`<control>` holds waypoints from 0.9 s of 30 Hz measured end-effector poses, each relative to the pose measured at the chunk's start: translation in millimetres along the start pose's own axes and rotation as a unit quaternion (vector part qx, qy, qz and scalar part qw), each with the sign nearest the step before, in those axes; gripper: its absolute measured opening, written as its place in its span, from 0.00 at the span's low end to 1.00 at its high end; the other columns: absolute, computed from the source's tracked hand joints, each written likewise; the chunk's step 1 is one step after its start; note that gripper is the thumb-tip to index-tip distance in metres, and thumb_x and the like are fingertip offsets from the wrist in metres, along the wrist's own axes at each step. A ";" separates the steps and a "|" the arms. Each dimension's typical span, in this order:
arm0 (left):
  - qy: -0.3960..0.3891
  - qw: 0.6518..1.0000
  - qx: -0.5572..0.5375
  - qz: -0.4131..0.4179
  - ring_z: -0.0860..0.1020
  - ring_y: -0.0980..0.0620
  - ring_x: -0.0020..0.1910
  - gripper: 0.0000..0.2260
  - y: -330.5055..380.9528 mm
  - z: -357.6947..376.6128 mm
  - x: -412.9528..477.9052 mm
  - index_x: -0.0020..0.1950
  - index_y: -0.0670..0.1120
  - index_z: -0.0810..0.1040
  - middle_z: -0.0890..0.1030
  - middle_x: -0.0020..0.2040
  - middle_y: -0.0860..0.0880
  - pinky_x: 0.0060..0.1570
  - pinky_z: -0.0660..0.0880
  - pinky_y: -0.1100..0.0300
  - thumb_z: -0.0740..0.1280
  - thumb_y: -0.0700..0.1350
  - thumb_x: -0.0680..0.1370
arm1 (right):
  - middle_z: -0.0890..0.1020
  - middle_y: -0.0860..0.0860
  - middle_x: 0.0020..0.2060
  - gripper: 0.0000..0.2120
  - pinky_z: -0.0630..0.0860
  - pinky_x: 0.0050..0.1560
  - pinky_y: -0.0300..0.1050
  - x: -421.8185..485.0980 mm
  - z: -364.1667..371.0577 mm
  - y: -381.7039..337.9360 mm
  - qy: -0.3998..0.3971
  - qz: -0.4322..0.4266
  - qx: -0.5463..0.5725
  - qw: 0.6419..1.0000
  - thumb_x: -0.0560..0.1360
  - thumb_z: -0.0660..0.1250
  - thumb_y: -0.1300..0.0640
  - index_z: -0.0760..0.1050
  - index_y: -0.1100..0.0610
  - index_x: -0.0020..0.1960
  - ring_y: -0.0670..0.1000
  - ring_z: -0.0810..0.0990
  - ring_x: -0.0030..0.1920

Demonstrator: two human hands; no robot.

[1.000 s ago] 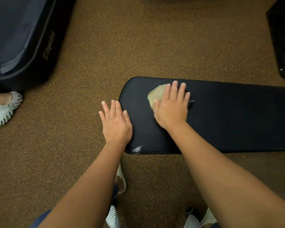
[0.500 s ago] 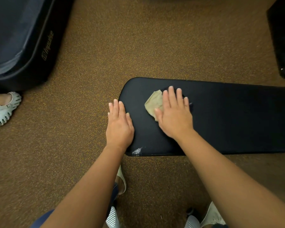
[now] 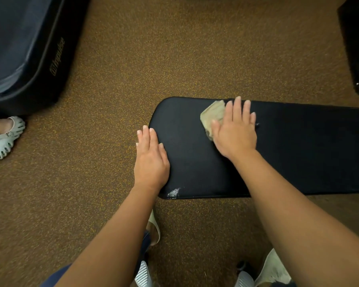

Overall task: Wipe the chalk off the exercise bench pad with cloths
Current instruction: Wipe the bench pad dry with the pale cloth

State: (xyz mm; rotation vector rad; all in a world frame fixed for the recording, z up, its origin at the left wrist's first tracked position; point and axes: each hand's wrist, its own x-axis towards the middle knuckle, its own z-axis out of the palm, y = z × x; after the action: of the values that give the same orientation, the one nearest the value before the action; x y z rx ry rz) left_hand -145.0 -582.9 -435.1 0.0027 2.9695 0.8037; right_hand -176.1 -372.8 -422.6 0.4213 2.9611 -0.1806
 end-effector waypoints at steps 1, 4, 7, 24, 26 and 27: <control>0.000 1.000 0.000 -0.001 0.43 0.48 0.77 0.23 -0.1 0.2 0.2 0.77 0.41 0.51 0.47 0.79 0.45 0.74 0.43 0.56 0.49 0.46 0.83 | 0.45 0.59 0.78 0.32 0.43 0.75 0.60 8.9 -1.3 -7.7 -0.003 0.025 0.005 1.000 0.81 0.47 0.44 0.46 0.62 0.78 0.62 0.41 0.77; 0.000 1.000 0.001 -0.002 0.43 0.48 0.77 0.23 -0.2 0.6 0.3 0.77 0.40 0.51 0.48 0.79 0.44 0.74 0.43 0.56 0.49 0.46 0.83 | 0.46 0.59 0.78 0.32 0.42 0.74 0.61 9.5 0.3 -35.8 -0.005 -0.045 0.008 0.999 0.80 0.48 0.45 0.46 0.61 0.78 0.64 0.41 0.76; -0.004 1.000 0.002 -0.004 0.43 0.48 0.77 0.23 -0.8 0.3 0.1 0.77 0.41 0.51 0.48 0.79 0.45 0.74 0.44 0.54 0.49 0.46 0.83 | 0.51 0.58 0.78 0.31 0.46 0.75 0.59 -19.5 5.4 -24.2 -0.007 -0.189 -0.008 0.982 0.81 0.49 0.45 0.50 0.60 0.78 0.62 0.45 0.77; -0.011 1.000 0.007 -0.011 0.43 0.47 0.77 0.23 -0.2 -1.2 -1.7 0.77 0.41 0.50 0.47 0.79 0.45 0.74 0.44 0.54 0.48 0.46 0.83 | 0.46 0.58 0.78 0.32 0.45 0.76 0.58 -62.5 0.9 32.0 -0.032 -0.025 -0.026 0.999 0.81 0.47 0.45 0.46 0.61 0.78 0.60 0.43 0.77; -0.011 1.000 0.006 -0.013 0.43 0.47 0.77 0.23 0.2 -1.0 -1.7 0.77 0.41 0.50 0.48 0.79 0.45 0.75 0.44 0.53 0.48 0.46 0.83 | 0.46 0.59 0.78 0.32 0.44 0.76 0.58 -60.7 -0.4 14.6 -0.024 0.007 -0.011 1.000 0.80 0.48 0.46 0.45 0.62 0.78 0.63 0.42 0.77; -0.013 1.000 0.004 -0.014 0.43 0.47 0.77 0.23 0.5 -1.2 -2.0 0.77 0.41 0.50 0.48 0.79 0.45 0.75 0.44 0.53 0.48 0.46 0.83 | 0.46 0.60 0.78 0.33 0.44 0.76 0.59 -67.0 2.3 3.3 -0.019 -0.006 -0.008 1.000 0.80 0.48 0.46 0.46 0.63 0.78 0.64 0.42 0.76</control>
State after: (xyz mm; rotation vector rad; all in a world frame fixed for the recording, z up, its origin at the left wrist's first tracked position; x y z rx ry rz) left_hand -143.1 -583.1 -433.6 -0.0280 2.9422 0.7839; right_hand -111.2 -387.9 -414.5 0.3935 2.9260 -0.1647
